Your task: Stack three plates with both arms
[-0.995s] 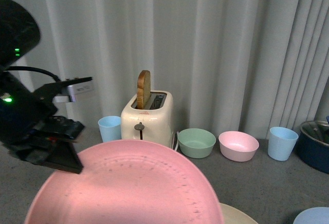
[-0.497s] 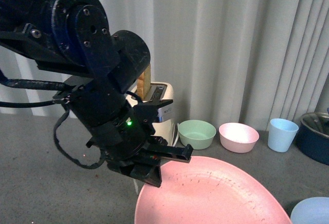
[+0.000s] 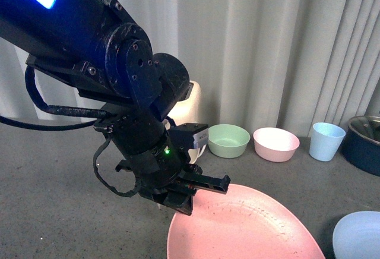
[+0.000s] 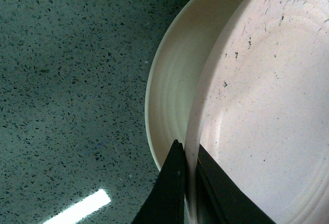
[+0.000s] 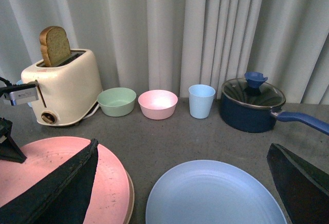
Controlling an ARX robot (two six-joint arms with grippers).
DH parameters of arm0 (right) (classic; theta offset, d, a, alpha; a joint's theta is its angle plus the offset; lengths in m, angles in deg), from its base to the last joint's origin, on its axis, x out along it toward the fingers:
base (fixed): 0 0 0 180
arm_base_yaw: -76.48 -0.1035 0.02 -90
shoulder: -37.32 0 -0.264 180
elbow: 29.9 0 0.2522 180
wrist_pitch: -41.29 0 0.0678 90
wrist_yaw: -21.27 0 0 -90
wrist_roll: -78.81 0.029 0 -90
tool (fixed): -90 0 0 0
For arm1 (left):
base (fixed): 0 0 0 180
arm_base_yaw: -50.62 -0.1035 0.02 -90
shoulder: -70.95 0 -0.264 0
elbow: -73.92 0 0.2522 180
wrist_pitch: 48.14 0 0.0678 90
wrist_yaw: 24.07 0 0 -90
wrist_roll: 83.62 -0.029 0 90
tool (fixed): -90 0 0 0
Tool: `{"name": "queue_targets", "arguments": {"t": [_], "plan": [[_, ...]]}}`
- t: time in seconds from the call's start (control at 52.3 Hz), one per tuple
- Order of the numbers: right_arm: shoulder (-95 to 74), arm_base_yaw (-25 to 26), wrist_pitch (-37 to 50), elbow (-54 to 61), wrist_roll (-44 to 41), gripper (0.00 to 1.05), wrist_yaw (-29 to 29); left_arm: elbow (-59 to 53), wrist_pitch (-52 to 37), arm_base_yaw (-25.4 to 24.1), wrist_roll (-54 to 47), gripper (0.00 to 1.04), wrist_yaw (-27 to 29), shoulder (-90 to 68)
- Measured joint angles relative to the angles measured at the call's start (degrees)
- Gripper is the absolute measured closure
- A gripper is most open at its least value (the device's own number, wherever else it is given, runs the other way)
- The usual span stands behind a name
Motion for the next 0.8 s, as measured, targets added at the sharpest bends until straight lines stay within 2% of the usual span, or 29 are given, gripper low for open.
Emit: {"name": "queue_targets", "arguments": {"t": [0.421,0.593,0.689,0.804], "plan": [[0.0,0.0,0.0,0.0,0.0,0.07,0.0,0.44,-1.7,0.07,0.39,1.01,0.98,-1.07],[0.0,0.0,0.0,0.0,0.02,0.07,0.0,0.17,-2.03,0.13,0.37,0.67,1.14,-1.14],[0.0,0.0,0.0,0.0,0.0,0.07,0.0,0.17,-2.03,0.04,0.37,0.53,1.49,-1.09],[0.0,0.0,0.0,0.0,0.0,0.07,0.0,-0.07,-3.69,-0.44,-0.35,0.31,4.52,0.35]]}}
